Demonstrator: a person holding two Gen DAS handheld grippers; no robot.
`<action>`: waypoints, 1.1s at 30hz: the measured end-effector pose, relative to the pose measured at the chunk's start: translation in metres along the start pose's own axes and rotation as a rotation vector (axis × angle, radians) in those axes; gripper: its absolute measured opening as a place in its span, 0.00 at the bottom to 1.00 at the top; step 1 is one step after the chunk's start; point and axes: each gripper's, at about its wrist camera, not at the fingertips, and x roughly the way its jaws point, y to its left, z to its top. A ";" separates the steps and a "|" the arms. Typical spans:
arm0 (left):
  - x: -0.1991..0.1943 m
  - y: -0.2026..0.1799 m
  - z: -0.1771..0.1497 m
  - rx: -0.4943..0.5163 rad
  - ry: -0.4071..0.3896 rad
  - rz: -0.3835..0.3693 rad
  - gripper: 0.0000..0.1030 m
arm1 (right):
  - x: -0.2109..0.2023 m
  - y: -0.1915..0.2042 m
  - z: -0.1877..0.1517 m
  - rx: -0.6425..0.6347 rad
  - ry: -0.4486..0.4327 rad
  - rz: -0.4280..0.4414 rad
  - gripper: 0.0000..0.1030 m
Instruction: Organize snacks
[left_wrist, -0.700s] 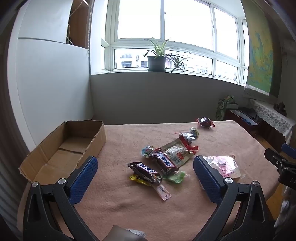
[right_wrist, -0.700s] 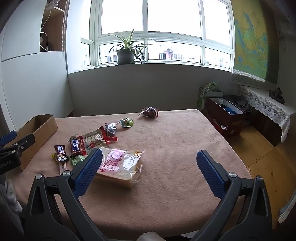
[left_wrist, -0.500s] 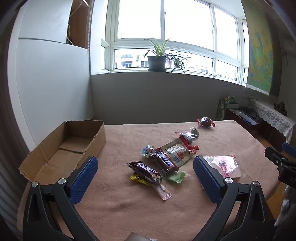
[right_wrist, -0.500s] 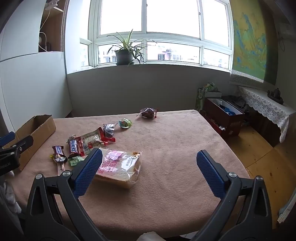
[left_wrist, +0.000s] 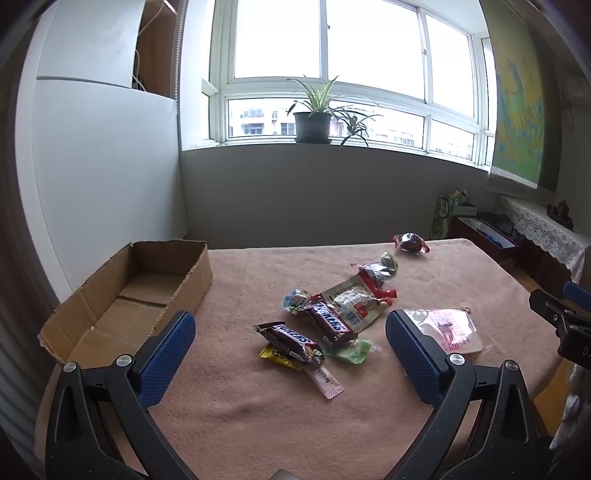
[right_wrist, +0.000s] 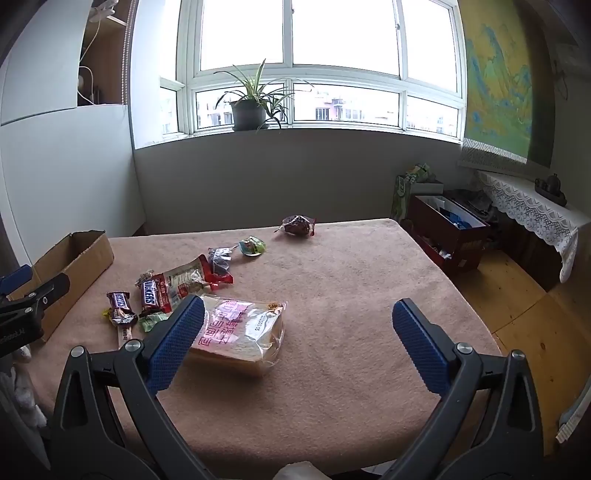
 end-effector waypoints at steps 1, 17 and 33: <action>0.000 0.000 0.000 0.001 -0.001 0.001 0.99 | 0.000 0.000 0.000 -0.002 -0.001 0.001 1.00; -0.002 -0.001 0.000 0.001 -0.006 0.004 0.99 | -0.001 0.004 0.000 -0.011 -0.002 0.000 1.00; -0.001 -0.001 0.000 0.001 -0.005 0.007 0.99 | 0.001 0.005 -0.002 -0.011 0.005 0.008 1.00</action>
